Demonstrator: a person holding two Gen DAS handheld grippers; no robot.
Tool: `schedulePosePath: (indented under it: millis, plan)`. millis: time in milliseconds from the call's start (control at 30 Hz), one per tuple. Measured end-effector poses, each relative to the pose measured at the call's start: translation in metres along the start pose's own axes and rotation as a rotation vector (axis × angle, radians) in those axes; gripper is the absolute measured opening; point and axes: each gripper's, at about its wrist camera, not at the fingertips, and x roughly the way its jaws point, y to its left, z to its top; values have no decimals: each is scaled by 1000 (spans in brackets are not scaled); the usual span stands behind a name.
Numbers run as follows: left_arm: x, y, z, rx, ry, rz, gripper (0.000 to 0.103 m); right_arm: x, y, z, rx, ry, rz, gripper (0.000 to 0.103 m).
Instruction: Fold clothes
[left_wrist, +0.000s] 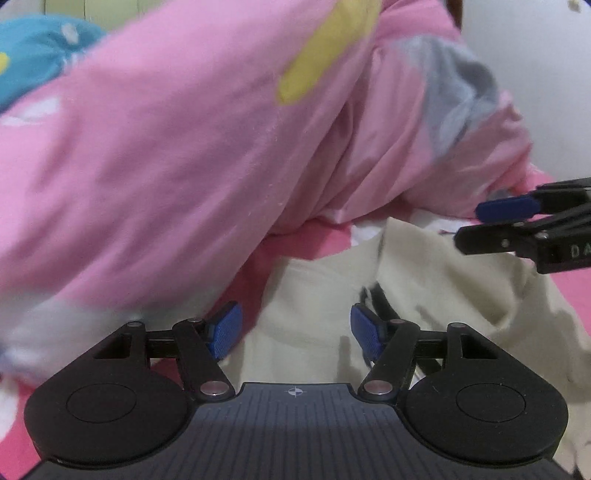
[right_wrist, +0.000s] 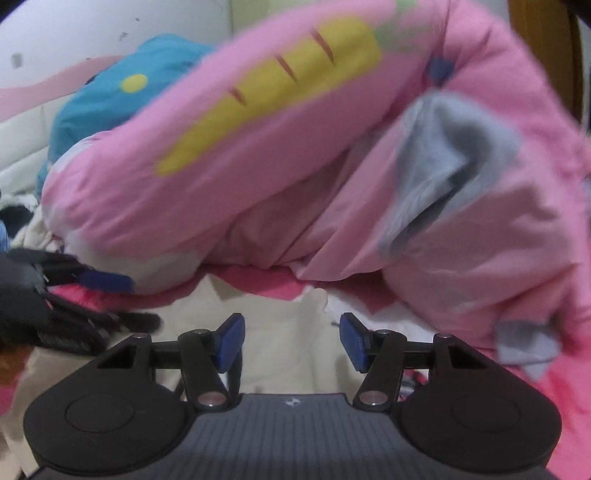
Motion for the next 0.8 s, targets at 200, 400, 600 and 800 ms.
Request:
schedulePosePath:
  millis: [200, 400, 600, 800]
  plan:
    - [38, 11, 6, -127, 43, -84, 63, 71, -49, 23, 227, 159, 103, 64]
    - [57, 10, 5, -181, 21, -37, 33, 114, -65, 15, 402, 249, 154, 40]
    - [26, 5, -6, -76, -99, -3, 9, 65, -39, 17, 212, 96, 206, 15]
    - [-38, -20, -34, 227, -303, 45, 9, -15, 22, -7, -287, -34, 161, 15]
